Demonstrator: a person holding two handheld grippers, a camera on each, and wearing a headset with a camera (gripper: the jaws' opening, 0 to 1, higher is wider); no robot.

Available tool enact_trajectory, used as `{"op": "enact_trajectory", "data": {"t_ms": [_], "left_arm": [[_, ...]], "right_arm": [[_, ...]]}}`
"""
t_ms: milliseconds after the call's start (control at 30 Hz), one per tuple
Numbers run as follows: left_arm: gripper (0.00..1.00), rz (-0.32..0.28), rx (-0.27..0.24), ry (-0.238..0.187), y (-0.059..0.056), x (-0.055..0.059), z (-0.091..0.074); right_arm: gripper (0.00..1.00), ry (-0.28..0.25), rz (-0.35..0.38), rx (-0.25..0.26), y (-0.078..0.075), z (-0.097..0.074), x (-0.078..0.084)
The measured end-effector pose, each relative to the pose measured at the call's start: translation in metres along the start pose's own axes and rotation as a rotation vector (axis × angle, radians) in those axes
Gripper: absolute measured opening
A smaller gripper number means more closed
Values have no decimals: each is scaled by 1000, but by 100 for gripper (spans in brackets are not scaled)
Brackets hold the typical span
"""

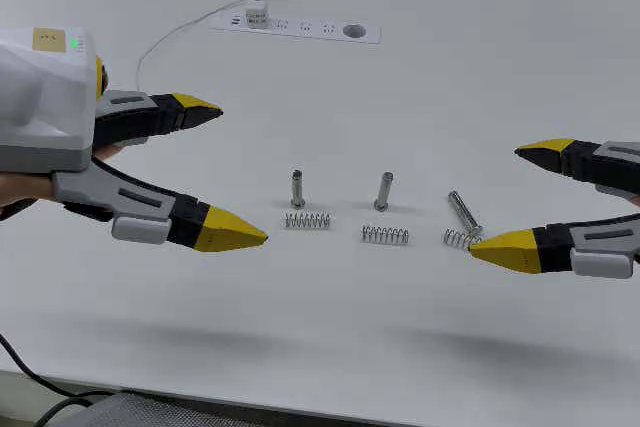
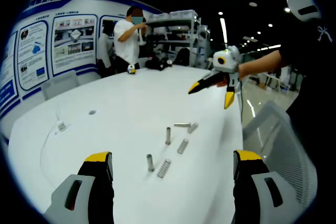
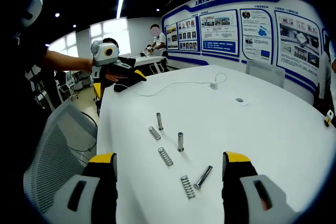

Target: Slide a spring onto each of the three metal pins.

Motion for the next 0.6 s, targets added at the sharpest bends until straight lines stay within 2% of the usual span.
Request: {"op": "enact_trajectory", "data": {"t_ms": [233,600], "left_arm": [[97,-20,1,-2,0,5,2],[96,-43,-11,-4,2,12,3]], "right_arm": [[81,19,18,9,-4,2,5],[78,15,38,34,-13,6,6]]}}
Point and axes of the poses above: the centre of the closed fingertips' face, and the gripper's own axes: z roughly forward along the fingers, y roughly to its left, x roughly out of its underside, the point moved 10 cm from there along -z, roughly backward along the fingers, and after that the axes turned 5 degrees about z, right-handed, at the moved point
